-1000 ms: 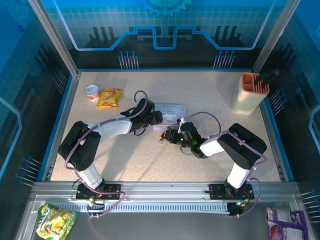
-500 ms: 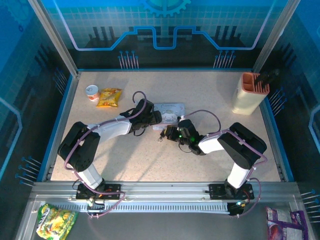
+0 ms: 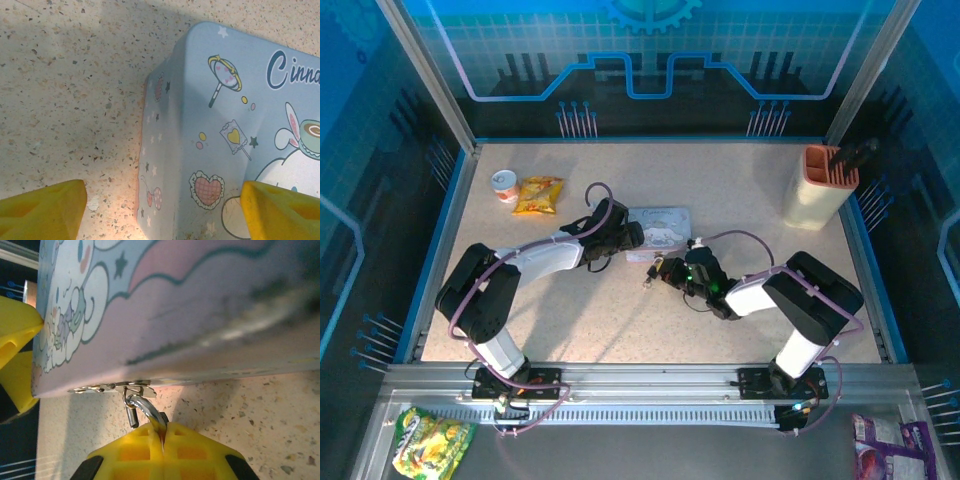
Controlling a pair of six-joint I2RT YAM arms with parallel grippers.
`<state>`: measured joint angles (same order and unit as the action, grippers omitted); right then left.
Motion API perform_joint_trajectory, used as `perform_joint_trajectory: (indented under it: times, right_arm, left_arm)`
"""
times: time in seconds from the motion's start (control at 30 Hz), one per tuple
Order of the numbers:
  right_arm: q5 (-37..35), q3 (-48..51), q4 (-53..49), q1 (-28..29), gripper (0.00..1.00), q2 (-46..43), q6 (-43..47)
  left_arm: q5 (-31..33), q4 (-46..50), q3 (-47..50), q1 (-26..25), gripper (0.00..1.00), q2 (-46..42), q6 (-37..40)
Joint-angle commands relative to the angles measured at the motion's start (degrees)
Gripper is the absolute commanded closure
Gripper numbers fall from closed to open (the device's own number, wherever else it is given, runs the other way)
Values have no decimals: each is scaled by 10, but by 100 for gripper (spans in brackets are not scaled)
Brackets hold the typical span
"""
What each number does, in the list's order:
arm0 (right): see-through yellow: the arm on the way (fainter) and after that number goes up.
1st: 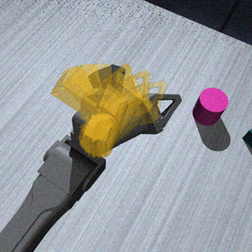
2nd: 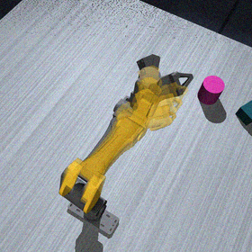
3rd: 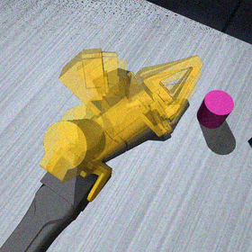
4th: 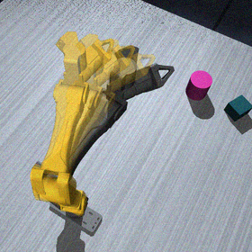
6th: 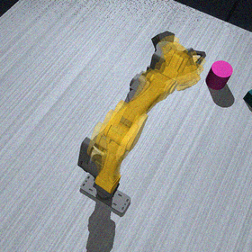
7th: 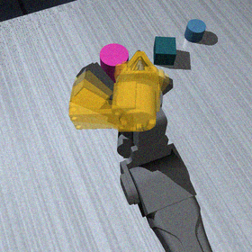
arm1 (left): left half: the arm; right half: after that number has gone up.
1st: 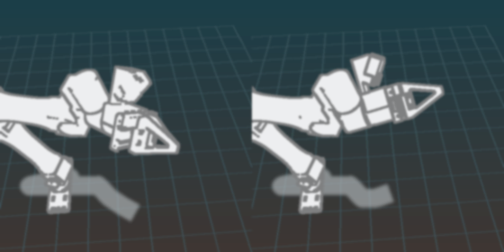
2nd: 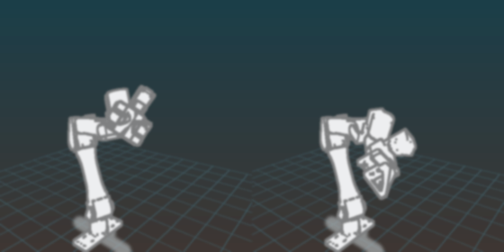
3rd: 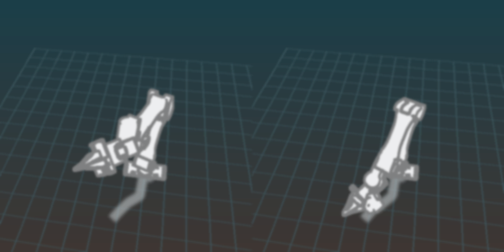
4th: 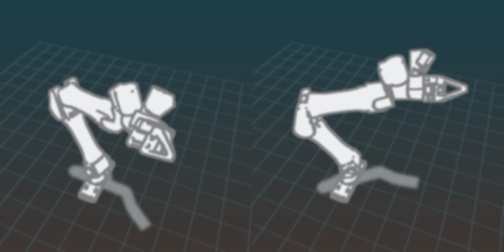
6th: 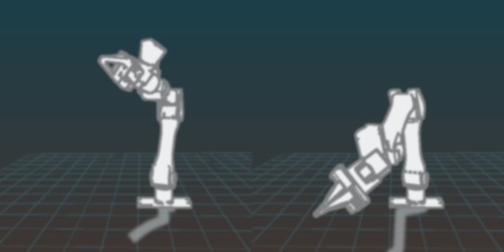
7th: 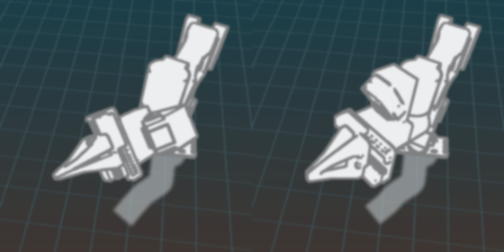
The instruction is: Unlock the padlock with the key
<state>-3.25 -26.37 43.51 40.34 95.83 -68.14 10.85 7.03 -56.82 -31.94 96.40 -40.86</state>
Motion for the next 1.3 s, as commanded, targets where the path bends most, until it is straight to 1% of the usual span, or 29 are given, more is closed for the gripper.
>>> perform_joint_trajectory:
  times: [0.0,0.2,0.27,0.33,0.4,0.63,0.77,0.93,1.27]
  right_arm:
    - [-12,14,58,-2,100,2,-63]
    - [-10,23,106,-8,100,30,-111]
    - [-11,28,136,-8,100,47,-128]
    - [-21,38,174,-9,100,64,-142]
    - [-32,44,191,-9,100,74,-153]
    - [-56,48,208,-9,100,89,-176]
    - [-66,47,205,-10,100,96,-195]
    - [-81,53,249,-10,100,119,-224]
    - [-75,68,279,-34,100,118,-250]
  left_arm:
    - [11,30,-11,-6,19,21,-17]
    - [22,35,-16,-21,19,26,-23]
    - [22,37,-15,-24,19,26,-27]
    - [27,45,-16,-27,19,26,-32]
    - [30,46,-13,-29,19,24,-37]
    - [43,52,-6,-33,19,22,-52]
    - [40,50,-4,-35,19,22,-58]
    - [46,48,0,-39,19,19,-66]
    - [66,57,3,-41,19,18,-78]
